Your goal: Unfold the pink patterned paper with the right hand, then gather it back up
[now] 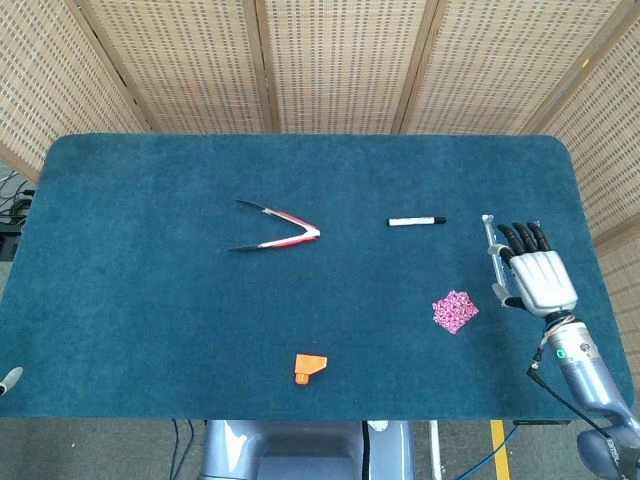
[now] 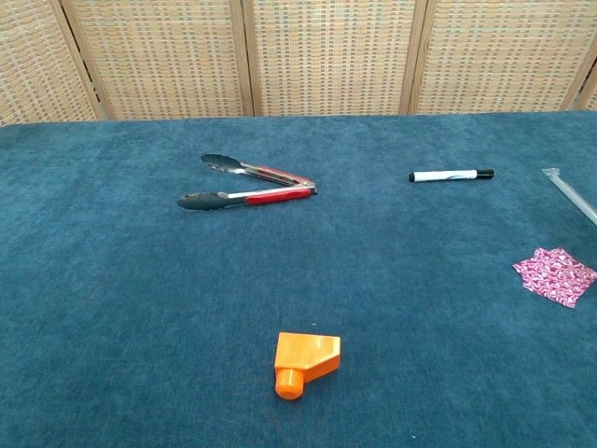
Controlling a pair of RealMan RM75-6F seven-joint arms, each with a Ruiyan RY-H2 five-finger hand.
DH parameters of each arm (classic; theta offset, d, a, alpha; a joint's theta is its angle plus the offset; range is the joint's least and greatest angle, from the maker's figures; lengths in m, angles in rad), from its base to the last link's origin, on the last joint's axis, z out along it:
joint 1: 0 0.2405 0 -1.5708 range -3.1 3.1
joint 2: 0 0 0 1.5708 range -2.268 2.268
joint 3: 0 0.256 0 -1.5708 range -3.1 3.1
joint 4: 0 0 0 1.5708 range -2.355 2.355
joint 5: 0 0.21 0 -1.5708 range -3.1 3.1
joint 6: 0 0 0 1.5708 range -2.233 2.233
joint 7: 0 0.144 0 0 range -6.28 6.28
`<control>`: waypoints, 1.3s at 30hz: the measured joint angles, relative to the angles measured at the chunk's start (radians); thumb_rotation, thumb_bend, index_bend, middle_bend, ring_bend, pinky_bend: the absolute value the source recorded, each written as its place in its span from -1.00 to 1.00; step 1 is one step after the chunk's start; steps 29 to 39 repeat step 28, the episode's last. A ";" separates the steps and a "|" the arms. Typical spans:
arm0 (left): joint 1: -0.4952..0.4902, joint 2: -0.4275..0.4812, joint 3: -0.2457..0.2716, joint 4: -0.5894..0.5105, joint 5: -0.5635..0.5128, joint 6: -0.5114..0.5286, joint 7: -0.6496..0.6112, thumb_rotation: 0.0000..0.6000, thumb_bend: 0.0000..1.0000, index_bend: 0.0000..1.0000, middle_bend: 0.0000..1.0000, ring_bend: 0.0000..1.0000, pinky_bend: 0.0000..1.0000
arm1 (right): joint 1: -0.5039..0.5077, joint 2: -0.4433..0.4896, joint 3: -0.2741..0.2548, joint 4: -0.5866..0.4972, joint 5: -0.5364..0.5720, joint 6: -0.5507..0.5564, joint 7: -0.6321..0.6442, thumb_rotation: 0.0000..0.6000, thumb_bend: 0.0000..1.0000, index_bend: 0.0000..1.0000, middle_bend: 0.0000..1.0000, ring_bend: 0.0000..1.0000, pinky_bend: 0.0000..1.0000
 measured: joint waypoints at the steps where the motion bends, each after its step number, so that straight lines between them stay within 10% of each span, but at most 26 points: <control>1: -0.002 -0.006 0.000 0.005 0.003 -0.001 0.000 1.00 -0.73 -0.95 -1.00 -1.00 -1.00 | -0.017 0.002 0.001 -0.012 0.007 0.024 -0.006 1.00 -0.22 -0.43 -0.78 -1.00 -1.00; 16: -0.038 -0.051 0.030 0.064 0.106 -0.035 -0.039 1.00 -0.72 -0.95 -1.00 -1.00 -1.00 | -0.284 -0.023 -0.039 -0.083 -0.030 0.343 -0.010 1.00 -0.42 -0.43 -0.77 -1.00 -1.00; 39: -0.051 -0.050 0.042 0.057 0.133 -0.048 -0.038 1.00 -0.72 -0.95 -1.00 -1.00 -1.00 | -0.330 -0.004 -0.056 -0.103 -0.080 0.356 -0.017 1.00 -0.53 -0.43 -0.77 -1.00 -1.00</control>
